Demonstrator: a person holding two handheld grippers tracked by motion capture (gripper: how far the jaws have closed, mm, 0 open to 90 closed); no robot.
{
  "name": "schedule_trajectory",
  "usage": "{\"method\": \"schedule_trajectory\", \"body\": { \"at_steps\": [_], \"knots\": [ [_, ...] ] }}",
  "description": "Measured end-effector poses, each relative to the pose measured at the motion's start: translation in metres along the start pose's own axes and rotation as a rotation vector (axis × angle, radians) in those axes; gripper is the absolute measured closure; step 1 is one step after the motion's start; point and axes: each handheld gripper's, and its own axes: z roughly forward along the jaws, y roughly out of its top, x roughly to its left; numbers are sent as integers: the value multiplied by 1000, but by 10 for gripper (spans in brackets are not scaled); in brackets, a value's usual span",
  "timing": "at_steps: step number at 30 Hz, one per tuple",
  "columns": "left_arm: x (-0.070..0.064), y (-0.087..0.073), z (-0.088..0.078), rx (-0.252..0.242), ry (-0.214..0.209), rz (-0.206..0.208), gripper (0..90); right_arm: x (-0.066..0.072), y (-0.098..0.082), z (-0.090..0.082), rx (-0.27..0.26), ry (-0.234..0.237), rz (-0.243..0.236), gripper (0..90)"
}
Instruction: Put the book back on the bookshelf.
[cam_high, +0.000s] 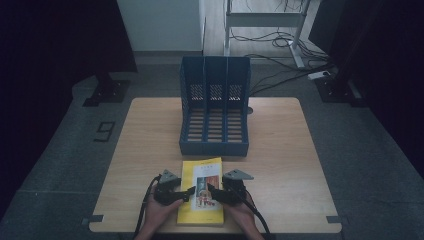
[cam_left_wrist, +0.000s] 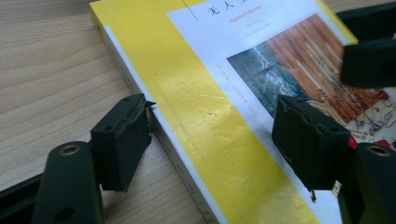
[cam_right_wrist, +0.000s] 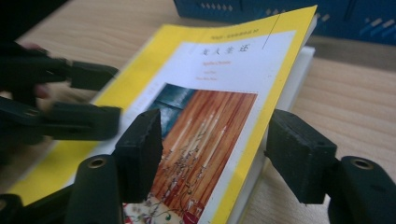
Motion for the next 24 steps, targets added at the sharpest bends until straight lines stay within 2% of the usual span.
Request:
{"method": "schedule_trajectory", "body": {
  "at_steps": [3,8,10,12,15,16,21,24],
  "knots": [
    [0,0,0,-1,-3,-1,269,0,5,-6,-17,44,3,394],
    [2,0,0,-1,-16,-4,267,3,7,-11,-36,65,-31,462],
    [3,0,0,-1,-17,-5,266,4,8,-13,-42,94,-25,481],
    [3,0,0,-1,-18,-6,266,5,8,-13,-43,97,-34,482],
    [3,0,0,-3,-21,-7,264,6,7,-11,-28,109,-42,486],
    [3,0,0,-3,-22,-6,264,6,6,-7,3,130,-48,485],
    [3,0,0,-1,-23,-4,263,8,2,-1,28,127,-68,499],
    [4,0,0,-1,-24,-2,262,7,3,-1,16,119,-75,551]
  ]
}}
